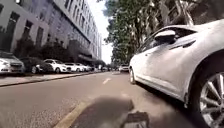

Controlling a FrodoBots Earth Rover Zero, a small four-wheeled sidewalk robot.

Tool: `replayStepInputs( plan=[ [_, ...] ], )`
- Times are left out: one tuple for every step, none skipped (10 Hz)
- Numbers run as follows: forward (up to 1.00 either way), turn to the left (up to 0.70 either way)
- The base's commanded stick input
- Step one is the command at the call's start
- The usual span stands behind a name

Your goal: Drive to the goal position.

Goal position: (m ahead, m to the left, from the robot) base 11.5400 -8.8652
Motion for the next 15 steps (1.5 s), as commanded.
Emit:
replayStepInputs(
  plan=[
    [0.7,-0.01],
    [0.7,-0.06],
    [0.7,-0.14],
    [0.7,-0.14],
    [0.7,-0.14],
    [0.7,-0.14],
    [0.7,-0.14],
    [0.7,-0.12],
    [0.7,-0.08],
    [0.7,0.0],
    [0.7,0.0],
    [0.7,0.0],
    [0.7,0.0],
    [0.7,0.0],
    [0.7,0.0]
  ],
)
